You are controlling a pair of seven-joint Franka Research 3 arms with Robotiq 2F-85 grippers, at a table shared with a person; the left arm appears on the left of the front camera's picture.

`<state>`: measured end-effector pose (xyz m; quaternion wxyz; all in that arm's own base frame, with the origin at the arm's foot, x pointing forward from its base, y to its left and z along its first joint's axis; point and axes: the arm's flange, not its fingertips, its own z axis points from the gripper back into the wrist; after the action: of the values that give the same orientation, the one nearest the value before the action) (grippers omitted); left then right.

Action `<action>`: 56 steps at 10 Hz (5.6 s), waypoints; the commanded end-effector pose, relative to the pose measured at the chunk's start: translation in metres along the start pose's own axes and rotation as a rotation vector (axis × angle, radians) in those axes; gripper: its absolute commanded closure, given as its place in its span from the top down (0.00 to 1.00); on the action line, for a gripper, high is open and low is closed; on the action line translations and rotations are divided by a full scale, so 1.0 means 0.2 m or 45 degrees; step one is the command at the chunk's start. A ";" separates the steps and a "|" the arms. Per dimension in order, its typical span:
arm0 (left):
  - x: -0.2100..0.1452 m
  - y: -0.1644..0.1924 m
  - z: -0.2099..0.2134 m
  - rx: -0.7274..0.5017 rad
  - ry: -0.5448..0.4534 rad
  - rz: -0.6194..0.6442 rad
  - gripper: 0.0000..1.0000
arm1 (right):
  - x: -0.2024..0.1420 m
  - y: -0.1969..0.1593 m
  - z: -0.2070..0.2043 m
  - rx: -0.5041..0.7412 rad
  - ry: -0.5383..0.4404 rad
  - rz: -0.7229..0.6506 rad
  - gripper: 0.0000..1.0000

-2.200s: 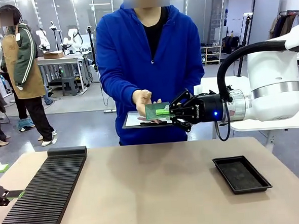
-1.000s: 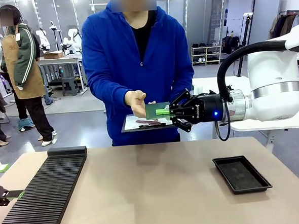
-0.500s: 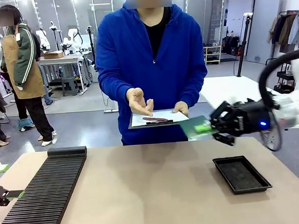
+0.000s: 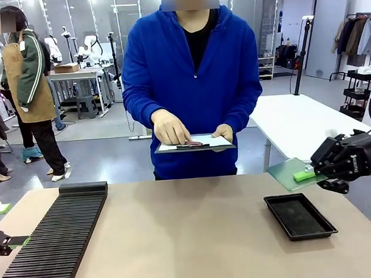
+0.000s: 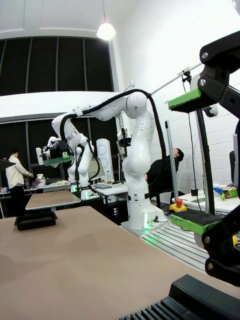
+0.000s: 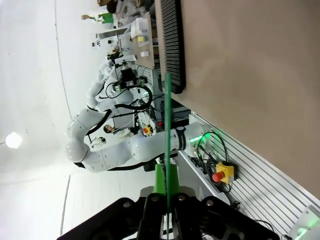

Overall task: Inspect the PCB.
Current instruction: Place the Blank PCB in the ESD tray.

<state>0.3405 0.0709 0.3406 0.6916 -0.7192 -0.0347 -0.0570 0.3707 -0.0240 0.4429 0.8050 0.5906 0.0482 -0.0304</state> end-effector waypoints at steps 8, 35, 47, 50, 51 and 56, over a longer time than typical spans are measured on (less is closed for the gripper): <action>0.00 0.00 0.00 -0.003 0.008 -0.001 1.00 | 0.04 -0.02 0.04 -0.188 -0.147 0.071 0.03; 0.00 0.00 0.00 -0.003 0.008 -0.001 1.00 | 0.56 -0.51 -0.15 -0.964 -0.237 0.181 0.93; 0.00 0.00 0.00 -0.003 0.008 -0.001 1.00 | 0.48 -0.43 -0.12 -0.990 -0.269 0.264 1.00; 0.00 0.00 0.00 -0.003 0.008 -0.001 1.00 | 0.48 -0.43 -0.12 -0.990 -0.269 0.264 1.00; 0.00 0.00 0.00 -0.003 0.008 -0.001 1.00 | 0.48 -0.43 -0.12 -0.990 -0.269 0.264 1.00; 0.00 0.00 0.00 -0.003 0.008 -0.001 1.00 | 0.48 -0.43 -0.12 -0.990 -0.269 0.264 1.00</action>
<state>0.3405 0.0709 0.3405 0.6915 -0.7192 -0.0346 -0.0570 0.4548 -0.0272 0.3425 0.9673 0.2390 -0.0850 0.0078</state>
